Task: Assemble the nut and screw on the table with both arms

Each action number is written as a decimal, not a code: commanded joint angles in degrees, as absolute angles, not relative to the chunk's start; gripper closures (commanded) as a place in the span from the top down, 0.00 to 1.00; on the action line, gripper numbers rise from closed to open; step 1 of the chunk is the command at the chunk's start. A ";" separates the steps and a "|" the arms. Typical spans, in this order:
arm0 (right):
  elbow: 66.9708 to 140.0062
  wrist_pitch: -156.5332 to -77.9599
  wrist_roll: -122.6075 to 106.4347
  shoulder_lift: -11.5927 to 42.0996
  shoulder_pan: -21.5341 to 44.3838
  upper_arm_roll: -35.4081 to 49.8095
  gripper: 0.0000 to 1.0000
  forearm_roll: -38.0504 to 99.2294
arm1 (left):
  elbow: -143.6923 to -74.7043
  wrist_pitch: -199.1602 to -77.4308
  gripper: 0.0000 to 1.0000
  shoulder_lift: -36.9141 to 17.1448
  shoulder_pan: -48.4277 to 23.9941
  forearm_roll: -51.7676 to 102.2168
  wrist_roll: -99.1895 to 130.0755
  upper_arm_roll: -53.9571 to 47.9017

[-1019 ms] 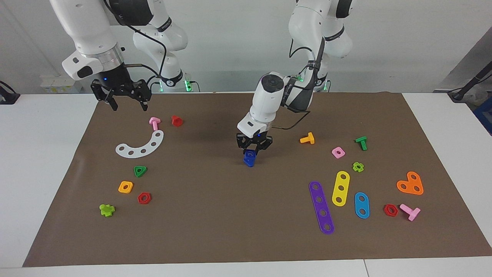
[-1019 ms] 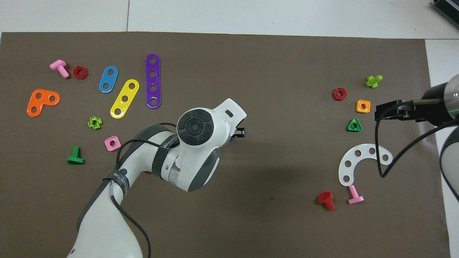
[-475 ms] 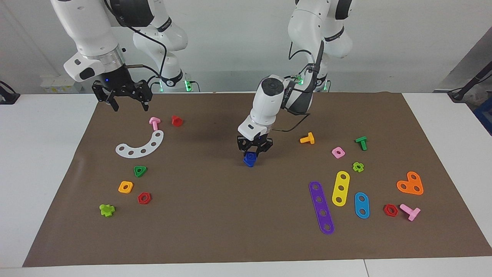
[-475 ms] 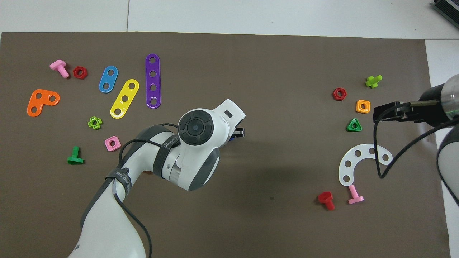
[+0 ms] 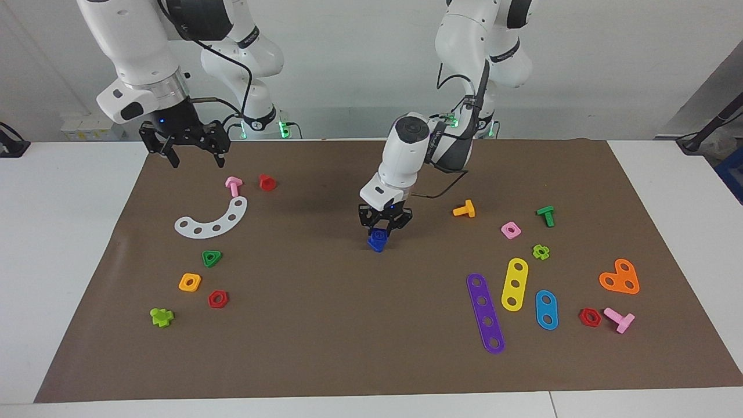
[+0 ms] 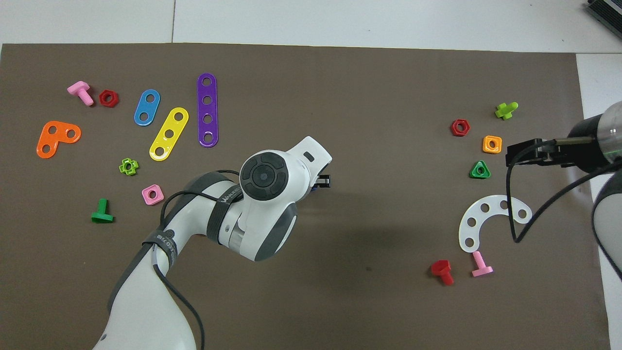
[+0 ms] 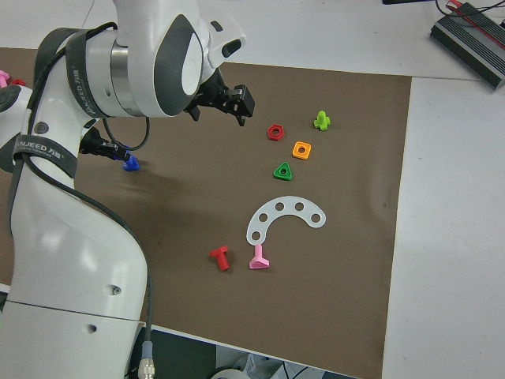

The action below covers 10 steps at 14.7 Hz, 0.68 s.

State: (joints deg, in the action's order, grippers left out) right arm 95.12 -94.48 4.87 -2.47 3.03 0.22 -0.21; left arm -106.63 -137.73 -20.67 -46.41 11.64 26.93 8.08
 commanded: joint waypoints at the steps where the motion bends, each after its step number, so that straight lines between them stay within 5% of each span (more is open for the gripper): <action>1: 96.68 -94.31 3.25 -4.04 2.55 0.35 0.99 1.32 | -110.39 -139.74 0.00 -21.71 -47.72 11.16 27.07 8.35; 10: 96.68 -94.22 3.16 -4.04 2.55 0.35 0.99 1.41 | -110.04 -139.57 0.02 -21.80 -49.48 11.16 26.89 8.35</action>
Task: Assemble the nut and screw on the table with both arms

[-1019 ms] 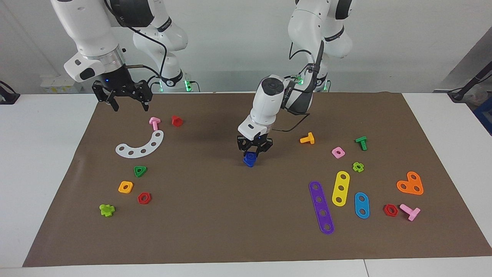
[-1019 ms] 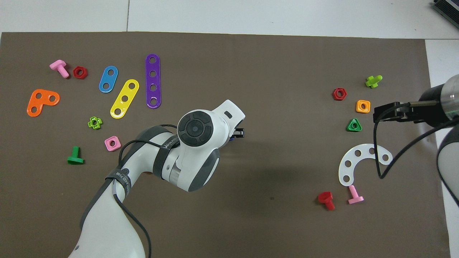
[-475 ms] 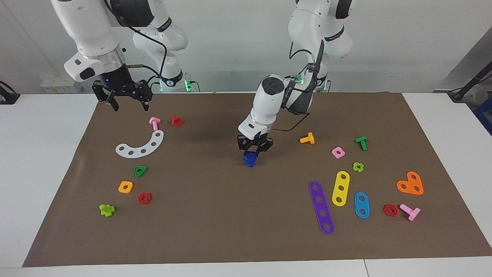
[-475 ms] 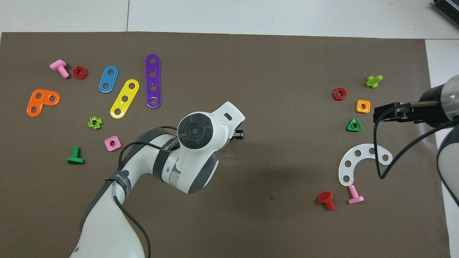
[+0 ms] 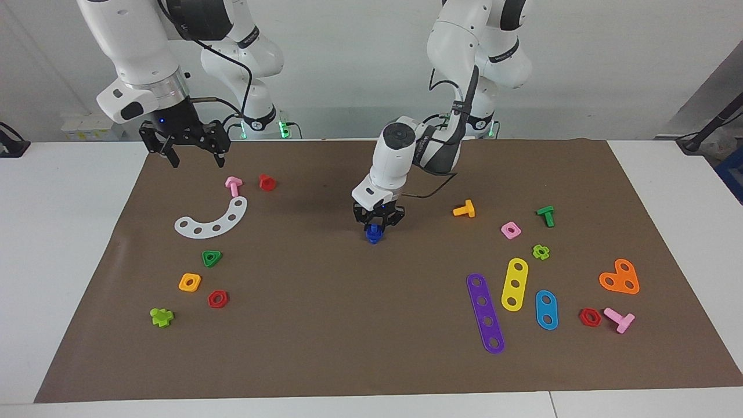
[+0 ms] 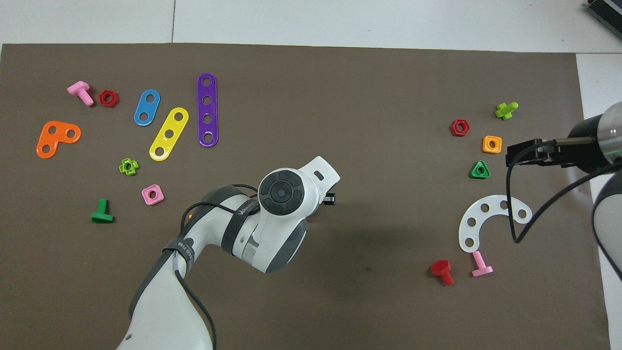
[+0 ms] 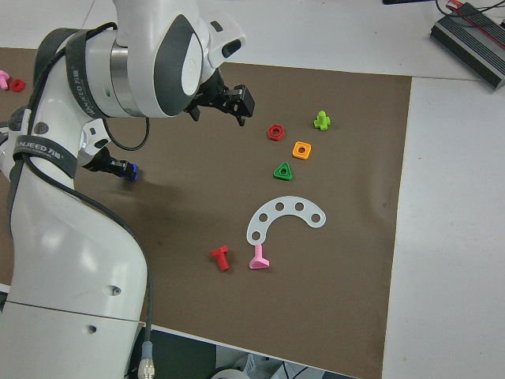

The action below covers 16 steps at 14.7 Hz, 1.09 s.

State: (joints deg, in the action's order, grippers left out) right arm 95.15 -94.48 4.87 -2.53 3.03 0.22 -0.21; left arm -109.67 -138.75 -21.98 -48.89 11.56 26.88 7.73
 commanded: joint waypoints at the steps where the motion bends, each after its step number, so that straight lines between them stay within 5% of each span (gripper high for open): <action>1: 96.68 -94.22 3.25 -4.04 2.55 0.35 0.99 1.32 | -109.78 -139.48 0.56 -21.88 -49.31 11.08 26.89 8.44; 2: 96.68 -94.31 3.25 -4.04 2.55 0.35 0.99 1.41 | -109.69 -139.48 0.99 -21.80 -49.39 9.77 26.72 8.44; 10: 96.68 -94.22 3.69 -4.04 2.55 0.35 0.99 1.32 | -96.25 -116.22 1.00 -20.14 -42.29 6.94 26.19 8.52; 16: 96.77 -94.22 3.87 -4.04 2.55 0.35 0.99 1.32 | -96.59 -90.04 1.00 -6.17 -29.02 6.94 6.27 8.61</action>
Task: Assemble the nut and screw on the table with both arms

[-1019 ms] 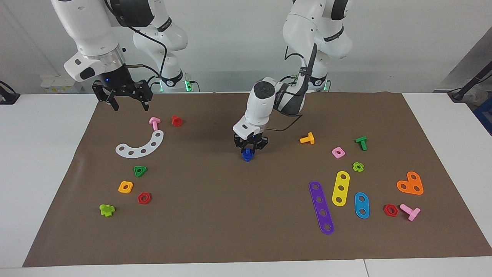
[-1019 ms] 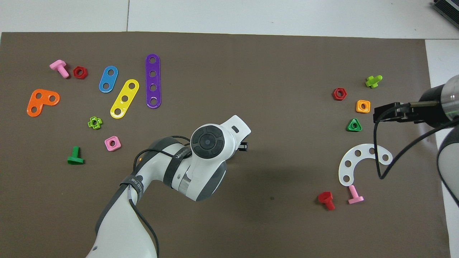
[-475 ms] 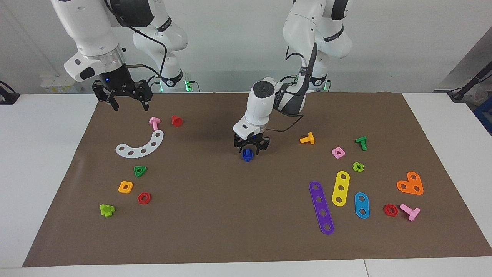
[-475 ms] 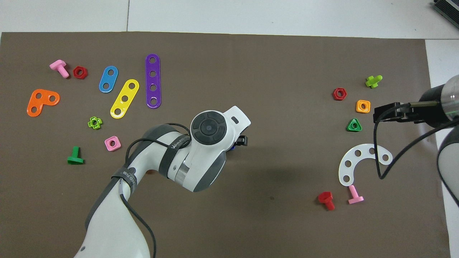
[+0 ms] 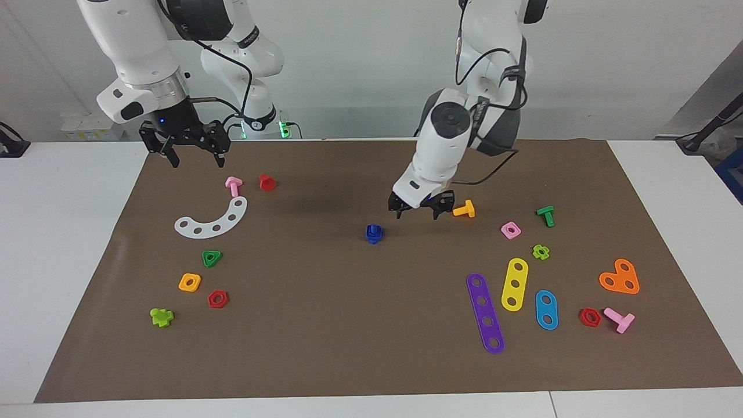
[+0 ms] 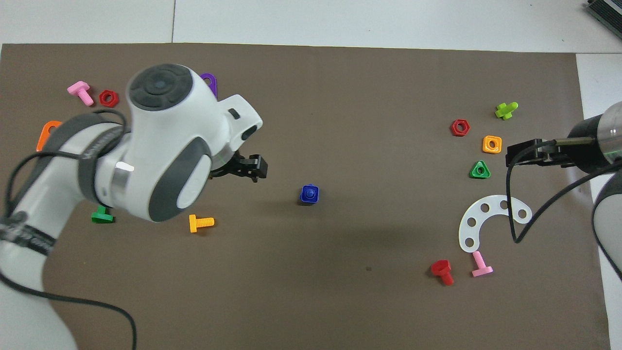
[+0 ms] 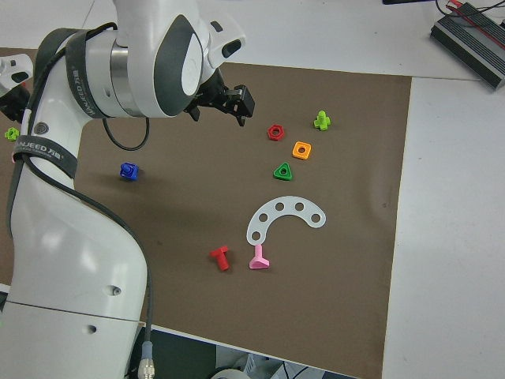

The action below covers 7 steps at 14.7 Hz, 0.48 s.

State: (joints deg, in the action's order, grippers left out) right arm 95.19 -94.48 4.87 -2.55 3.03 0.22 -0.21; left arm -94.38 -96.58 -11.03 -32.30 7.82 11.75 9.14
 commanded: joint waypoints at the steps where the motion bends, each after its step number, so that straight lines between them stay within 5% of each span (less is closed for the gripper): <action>1: 96.77 -94.22 3.87 -4.13 2.55 0.35 0.99 1.23 | -97.03 -87.22 1.00 -3.89 -28.22 4.68 5.37 8.61; 5: 97.38 -94.13 3.96 -4.48 2.55 0.35 0.99 1.23 | -106.33 -84.64 1.00 10.60 -23.84 -2.81 4.74 8.61; 7: 97.47 -94.22 4.13 -4.48 2.64 0.35 0.99 1.23 | -105.56 -85.59 1.00 12.65 -20.15 -2.29 4.57 8.70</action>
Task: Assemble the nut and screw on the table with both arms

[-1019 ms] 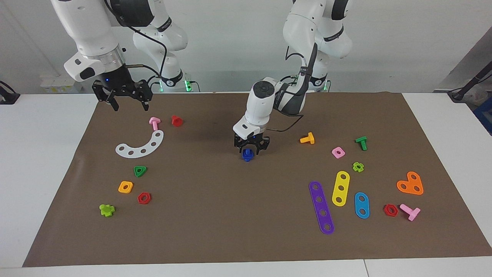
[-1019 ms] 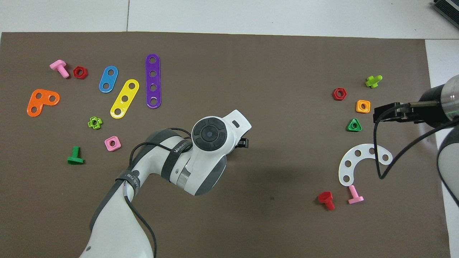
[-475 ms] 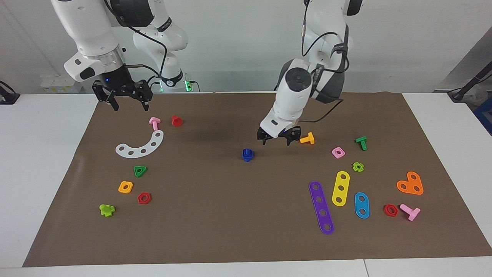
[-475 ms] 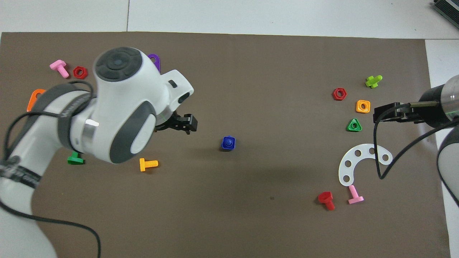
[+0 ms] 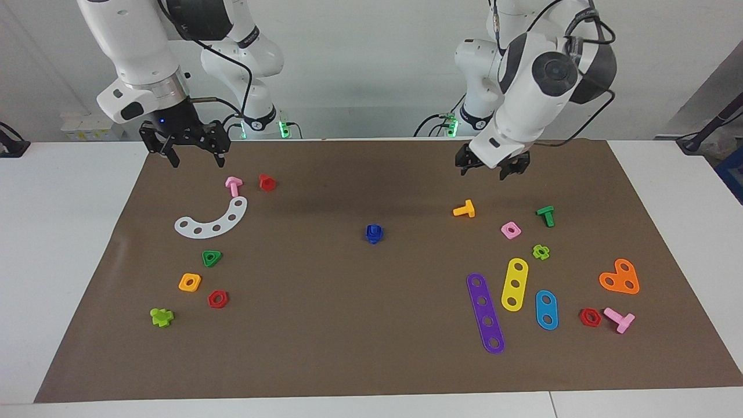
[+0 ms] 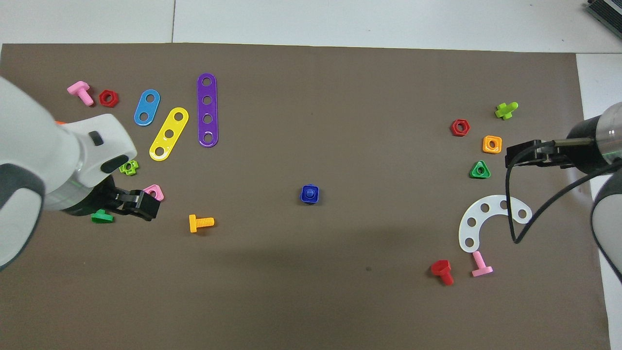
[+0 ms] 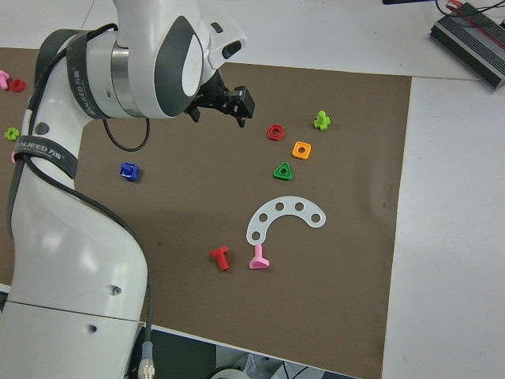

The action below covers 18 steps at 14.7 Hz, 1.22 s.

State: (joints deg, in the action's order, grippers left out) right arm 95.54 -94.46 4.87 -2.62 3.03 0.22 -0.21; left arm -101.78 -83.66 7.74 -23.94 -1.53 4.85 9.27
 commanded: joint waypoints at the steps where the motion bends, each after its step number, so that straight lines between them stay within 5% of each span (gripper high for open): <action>1: 97.47 -94.22 4.13 -4.48 2.64 0.35 0.99 1.23 | -103.73 -87.95 1.00 12.05 -19.08 -2.11 3.09 8.70; 5: 97.56 -94.04 4.13 -4.57 2.55 0.35 0.99 1.23 | -103.97 -96.59 1.00 10.90 -17.23 -1.50 -2.55 8.88; 18: 97.65 -94.48 4.13 -4.57 2.55 0.35 0.99 1.23 | -106.17 -94.49 1.00 10.72 -13.45 -1.93 -2.37 8.88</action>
